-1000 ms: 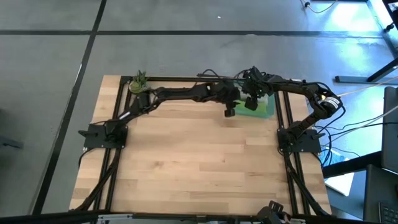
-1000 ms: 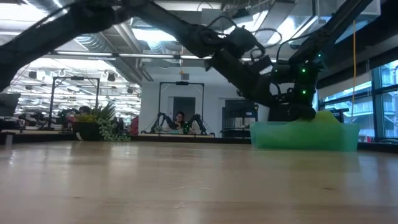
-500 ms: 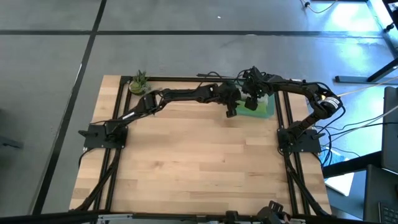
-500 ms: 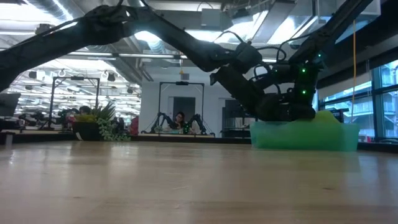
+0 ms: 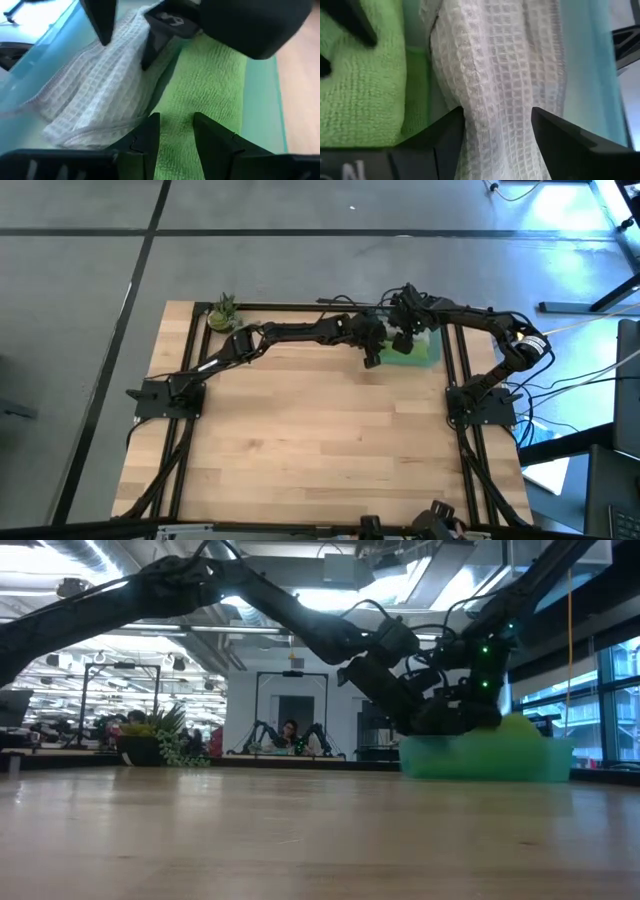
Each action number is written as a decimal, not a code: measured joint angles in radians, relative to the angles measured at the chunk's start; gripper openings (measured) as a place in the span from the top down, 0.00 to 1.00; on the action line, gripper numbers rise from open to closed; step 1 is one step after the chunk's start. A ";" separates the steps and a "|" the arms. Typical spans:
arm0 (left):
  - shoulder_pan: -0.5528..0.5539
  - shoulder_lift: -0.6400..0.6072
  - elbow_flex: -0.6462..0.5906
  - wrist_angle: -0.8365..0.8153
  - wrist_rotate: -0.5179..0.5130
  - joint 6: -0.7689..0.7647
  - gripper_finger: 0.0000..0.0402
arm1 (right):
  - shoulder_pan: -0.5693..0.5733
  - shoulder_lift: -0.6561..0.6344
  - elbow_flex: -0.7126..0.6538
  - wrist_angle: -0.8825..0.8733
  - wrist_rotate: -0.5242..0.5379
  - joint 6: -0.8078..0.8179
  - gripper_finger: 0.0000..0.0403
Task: Roll microfiber towels into tight, uniform cylinder then place into a basket
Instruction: Put the gray kitchen towel into the green bin
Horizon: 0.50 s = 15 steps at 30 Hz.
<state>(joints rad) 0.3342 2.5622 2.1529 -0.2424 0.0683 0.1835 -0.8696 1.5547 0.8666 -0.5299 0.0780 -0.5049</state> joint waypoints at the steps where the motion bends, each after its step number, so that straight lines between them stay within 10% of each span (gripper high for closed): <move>1: 0.002 0.000 0.000 0.000 0.000 -0.005 0.71 | 0.000 0.000 0.008 -0.003 0.000 0.000 0.42; 15: 0.019 0.000 -0.001 -0.014 0.012 -0.043 0.71 | 0.001 0.000 0.108 -0.146 -0.010 -0.003 0.42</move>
<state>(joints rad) 0.3536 2.5626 2.1517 -0.2562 0.0800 0.1404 -0.8688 1.5547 0.9749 -0.6764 0.0682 -0.5077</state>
